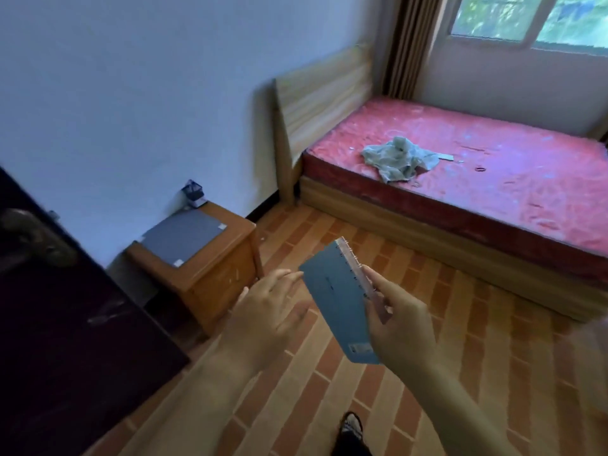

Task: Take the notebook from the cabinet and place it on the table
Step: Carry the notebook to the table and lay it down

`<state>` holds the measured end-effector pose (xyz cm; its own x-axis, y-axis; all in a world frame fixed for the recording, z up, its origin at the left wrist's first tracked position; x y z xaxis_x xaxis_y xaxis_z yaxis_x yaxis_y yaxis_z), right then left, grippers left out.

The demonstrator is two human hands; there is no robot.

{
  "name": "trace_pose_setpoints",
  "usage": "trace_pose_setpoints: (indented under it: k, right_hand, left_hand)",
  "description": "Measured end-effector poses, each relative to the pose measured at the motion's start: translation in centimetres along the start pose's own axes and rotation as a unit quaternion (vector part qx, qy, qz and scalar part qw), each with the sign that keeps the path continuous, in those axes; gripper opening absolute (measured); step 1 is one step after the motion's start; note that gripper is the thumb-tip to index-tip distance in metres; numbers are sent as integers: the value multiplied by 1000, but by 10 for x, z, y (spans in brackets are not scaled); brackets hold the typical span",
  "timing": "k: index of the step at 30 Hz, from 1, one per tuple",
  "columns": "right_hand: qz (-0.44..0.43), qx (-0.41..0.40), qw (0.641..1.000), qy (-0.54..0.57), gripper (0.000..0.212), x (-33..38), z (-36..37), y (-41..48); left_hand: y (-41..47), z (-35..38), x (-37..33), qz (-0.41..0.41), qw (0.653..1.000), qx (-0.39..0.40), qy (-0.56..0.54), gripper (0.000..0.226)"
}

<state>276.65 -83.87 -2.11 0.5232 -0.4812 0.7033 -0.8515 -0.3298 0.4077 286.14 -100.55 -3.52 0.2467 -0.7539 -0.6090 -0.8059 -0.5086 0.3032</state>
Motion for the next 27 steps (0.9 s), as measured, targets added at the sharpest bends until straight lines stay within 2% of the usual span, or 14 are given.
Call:
trace_pose_setpoints:
  k: [10, 16, 23, 27]
  right_hand:
    - [-36, 89, 994, 56, 49, 19, 148, 149]
    - [-62, 127, 988, 60, 50, 25, 223, 245]
    - [-70, 185, 978, 64, 52, 54, 315, 301]
    - [-77, 189, 977, 67, 53, 71, 364, 322]
  left_hand:
    - [134, -15, 101, -88, 993, -48, 65, 65]
    - [226, -19, 148, -127, 984, -68, 102, 67]
    - [278, -36, 216, -171, 975, -73, 122, 64]
    - [312, -49, 265, -187, 973, -71, 115, 62]
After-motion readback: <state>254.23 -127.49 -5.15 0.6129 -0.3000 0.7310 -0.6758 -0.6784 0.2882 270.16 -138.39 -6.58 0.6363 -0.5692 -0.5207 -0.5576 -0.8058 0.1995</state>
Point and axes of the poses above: each hand's wrist, its own y-axis towards the middle knuckle, its own z-axis out of the palm, x = y × z, the point moved 10 cm from there along y, towards the middle knuckle, and after that the axes turned 13 degrees about -x, right-handed, at the moved point
